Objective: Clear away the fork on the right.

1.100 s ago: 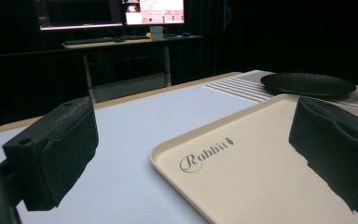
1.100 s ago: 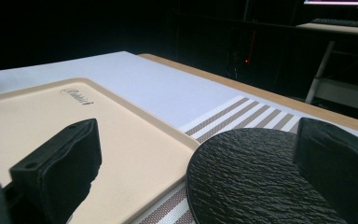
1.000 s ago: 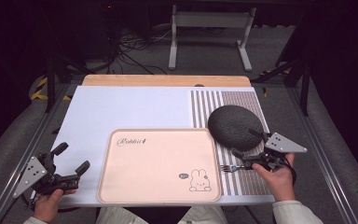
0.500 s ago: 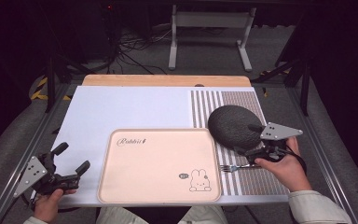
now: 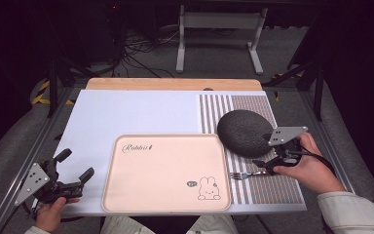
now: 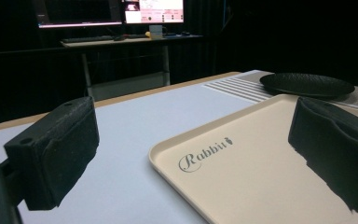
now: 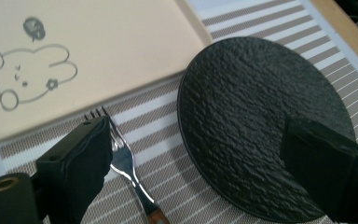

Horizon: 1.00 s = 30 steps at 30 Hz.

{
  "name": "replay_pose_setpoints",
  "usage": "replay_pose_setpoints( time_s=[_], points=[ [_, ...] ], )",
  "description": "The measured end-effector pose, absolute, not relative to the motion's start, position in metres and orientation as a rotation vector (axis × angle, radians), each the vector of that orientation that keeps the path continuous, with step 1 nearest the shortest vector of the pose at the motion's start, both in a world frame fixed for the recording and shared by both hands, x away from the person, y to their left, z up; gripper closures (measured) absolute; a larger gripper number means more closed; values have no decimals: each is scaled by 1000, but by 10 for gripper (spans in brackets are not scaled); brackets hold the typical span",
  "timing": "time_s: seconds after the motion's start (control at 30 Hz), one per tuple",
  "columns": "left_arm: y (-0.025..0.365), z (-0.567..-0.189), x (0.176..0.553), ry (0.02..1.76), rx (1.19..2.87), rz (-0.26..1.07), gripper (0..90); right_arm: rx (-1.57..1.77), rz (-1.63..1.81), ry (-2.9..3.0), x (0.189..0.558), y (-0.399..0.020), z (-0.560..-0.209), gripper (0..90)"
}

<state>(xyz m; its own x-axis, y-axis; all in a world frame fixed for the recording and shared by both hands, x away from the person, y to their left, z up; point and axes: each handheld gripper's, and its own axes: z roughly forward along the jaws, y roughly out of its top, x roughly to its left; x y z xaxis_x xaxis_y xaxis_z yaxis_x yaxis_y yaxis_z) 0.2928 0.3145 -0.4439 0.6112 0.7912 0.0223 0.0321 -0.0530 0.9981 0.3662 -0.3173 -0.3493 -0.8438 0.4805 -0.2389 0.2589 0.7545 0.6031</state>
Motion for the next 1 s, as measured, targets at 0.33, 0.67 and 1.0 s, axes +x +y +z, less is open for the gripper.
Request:
replay_pose_setpoints(
  time_s=[0.33, 0.67, 1.0],
  points=[
    [314, -444, 293, 730, 1519, 714, 24, 535, 600, 2718, 376, -319, -355, 110],
    [313, -445, 294, 726, 1526, 711, 24, 487, 423, 2855, 379, -314, -362, 117],
    [313, -444, 293, 726, 1529, 712, 24, 403, 273, 2938, 378, -308, -371, 170]
  ],
)
